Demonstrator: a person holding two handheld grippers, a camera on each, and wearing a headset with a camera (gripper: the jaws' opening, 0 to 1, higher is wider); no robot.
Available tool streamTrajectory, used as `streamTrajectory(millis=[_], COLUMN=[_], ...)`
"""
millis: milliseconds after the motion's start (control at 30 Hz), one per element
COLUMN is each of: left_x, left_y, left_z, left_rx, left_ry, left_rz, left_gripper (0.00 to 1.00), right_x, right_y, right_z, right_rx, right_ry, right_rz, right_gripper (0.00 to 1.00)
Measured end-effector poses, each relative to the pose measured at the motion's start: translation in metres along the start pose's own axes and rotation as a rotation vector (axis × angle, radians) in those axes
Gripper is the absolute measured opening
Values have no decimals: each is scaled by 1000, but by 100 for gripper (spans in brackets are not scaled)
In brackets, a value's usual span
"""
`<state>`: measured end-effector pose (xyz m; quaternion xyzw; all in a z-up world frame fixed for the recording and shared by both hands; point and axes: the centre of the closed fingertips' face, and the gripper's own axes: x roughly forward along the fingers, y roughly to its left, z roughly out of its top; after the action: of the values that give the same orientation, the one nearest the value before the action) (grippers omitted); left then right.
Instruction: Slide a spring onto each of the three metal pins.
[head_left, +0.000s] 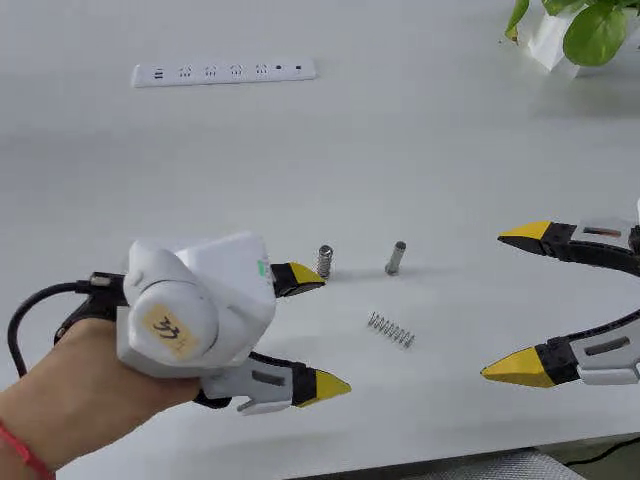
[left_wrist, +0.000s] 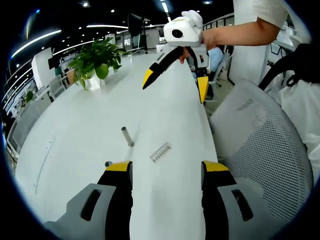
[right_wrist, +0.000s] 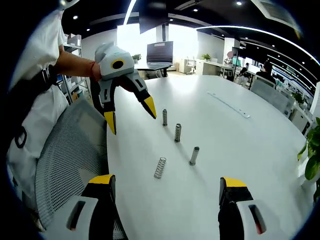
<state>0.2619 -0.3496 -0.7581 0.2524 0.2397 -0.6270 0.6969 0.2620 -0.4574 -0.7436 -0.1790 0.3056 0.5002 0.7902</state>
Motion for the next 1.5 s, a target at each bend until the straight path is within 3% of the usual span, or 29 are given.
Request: streamTrajectory(millis=[33,200,333,567,1033,1233,1500], left_x=[4,34,52,72,88,91,92], left_y=[2,2,8,10,14,13,14], left_z=[-3,-1,-13,-20,-36,-38,-38], left_rx=[16,60,89,95,106,107,52], left_ry=[33,81,160,212,310,324,328], left_rz=[2,-37,-42,-71,-75,-80,-79], left_gripper=[51,44,37,31,20,19,14], right_x=[-1,-4,-7,-9,-10,-11,-12], right_y=[0,0,0,2,6,5,2], right_z=[-1,-8,-14,-22,-29,-31,-33], right_rx=[3,21,42,66,87,94,103], right_ry=[-3,-12,-19,-24,-26,-31,-38], right_rz=[-3,-15,-27,-37,-47,-55,-66], right_gripper=[84,84,83,83,81,81,80])
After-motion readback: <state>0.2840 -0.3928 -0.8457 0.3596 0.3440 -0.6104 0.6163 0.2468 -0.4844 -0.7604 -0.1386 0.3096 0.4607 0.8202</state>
